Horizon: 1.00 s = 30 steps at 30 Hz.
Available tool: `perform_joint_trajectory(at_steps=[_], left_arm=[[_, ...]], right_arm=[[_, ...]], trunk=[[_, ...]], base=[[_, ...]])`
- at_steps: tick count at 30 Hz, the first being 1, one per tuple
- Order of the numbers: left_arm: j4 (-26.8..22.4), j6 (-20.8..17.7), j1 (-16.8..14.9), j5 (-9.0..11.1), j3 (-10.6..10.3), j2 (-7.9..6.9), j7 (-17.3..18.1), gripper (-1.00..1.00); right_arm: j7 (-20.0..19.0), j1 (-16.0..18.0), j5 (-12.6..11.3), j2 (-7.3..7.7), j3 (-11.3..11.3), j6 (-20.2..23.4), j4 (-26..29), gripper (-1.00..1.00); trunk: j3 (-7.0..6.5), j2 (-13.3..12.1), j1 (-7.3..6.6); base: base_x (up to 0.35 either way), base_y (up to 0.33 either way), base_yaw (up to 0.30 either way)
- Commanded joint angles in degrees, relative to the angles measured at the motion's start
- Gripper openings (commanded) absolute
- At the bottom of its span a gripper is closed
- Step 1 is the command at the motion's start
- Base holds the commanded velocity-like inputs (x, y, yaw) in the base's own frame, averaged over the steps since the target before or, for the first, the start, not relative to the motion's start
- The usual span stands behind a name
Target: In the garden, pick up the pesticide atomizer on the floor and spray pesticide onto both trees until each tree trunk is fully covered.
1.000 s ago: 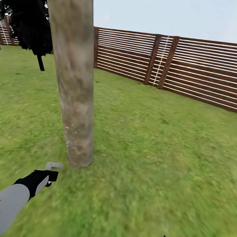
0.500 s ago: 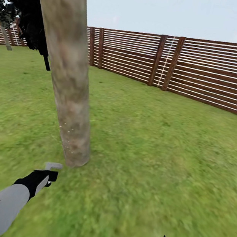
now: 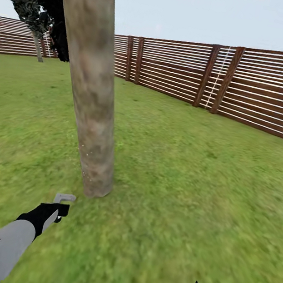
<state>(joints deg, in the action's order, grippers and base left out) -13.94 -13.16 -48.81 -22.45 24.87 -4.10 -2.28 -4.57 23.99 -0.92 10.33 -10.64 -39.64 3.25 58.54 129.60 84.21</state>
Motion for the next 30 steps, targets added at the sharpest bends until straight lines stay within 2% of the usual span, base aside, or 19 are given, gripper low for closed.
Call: perform_joint_trajectory(at_steps=[1,6,7,9,11,15,18,19,25,27,30], left_arm=[[-0.4,0.8,0.0,-0.1,0.0,0.66,-0.1,-1.0],[-1.9,-0.5,-1.0,-0.5,-0.4,5.12,0.1,-1.0],[-3.0,-2.6,-1.6,-0.5,-0.5,6.01,0.1,-1.0],[-6.3,-7.5,-2.5,-0.4,-0.4,6.68,0.2,-1.0],[-8.9,-9.1,-3.2,-0.4,-0.5,7.36,0.1,-1.0],[-9.6,-9.4,-4.0,-0.6,-0.5,6.95,0.1,-1.0],[-9.7,-10.5,-4.0,-0.6,-0.2,3.49,0.1,-1.0],[-9.7,-11.0,-4.0,-0.6,-0.2,3.24,0.1,-1.0],[-9.7,-11.7,-4.1,-0.4,-0.5,5.09,0.1,-1.0],[-9.8,-12.1,-5.1,-0.6,-0.7,7.56,0.2,-1.0],[-10.0,-16.0,-7.5,-0.7,-0.7,7.58,0.2,-1.0]], right_arm=[[0.0,0.0,0.0,0.03,0.0,0.0,0.0,1.0],[0.1,0.0,0.0,0.05,-0.1,0.0,0.0,1.0],[0.2,0.0,0.0,0.05,-0.1,0.0,0.0,1.0],[0.2,0.0,-0.1,0.08,-0.1,0.0,0.0,1.0],[0.2,0.0,-0.1,0.12,-0.1,0.0,0.0,1.0],[0.2,0.0,-0.1,0.13,-0.1,0.0,0.0,1.0],[0.2,0.0,-0.1,0.13,-0.1,0.0,0.0,1.0],[0.2,0.0,-0.1,0.13,-0.1,0.0,0.0,1.0],[0.2,0.0,-0.1,0.13,-0.1,0.0,0.0,1.0],[0.2,0.0,-0.1,0.13,-0.1,0.0,0.0,1.0],[0.2,0.0,-0.1,0.18,-0.1,0.0,0.0,1.0]], trunk=[[0.0,0.0,0.0],[0.0,0.0,0.0],[0.0,0.0,0.0],[0.0,0.0,0.0],[0.0,0.0,0.0],[0.0,0.0,0.0],[0.0,0.0,0.0],[0.0,0.0,0.0],[0.0,0.0,0.0],[0.0,0.0,0.0],[0.0,0.0,0.0]], base=[[0.0,-0.142,0.127],[0.0,-0.021,0.019],[0.0,-0.001,-0.075],[0.0,0.0,-0.238],[0.0,0.0,-0.234],[0.0,0.0,-0.044],[0.0,0.0,-0.002],[0.0,0.0,0.0],[-0.205,0.0,0.0],[-0.022,0.0,0.0],[-0.003,0.0,0.0]])
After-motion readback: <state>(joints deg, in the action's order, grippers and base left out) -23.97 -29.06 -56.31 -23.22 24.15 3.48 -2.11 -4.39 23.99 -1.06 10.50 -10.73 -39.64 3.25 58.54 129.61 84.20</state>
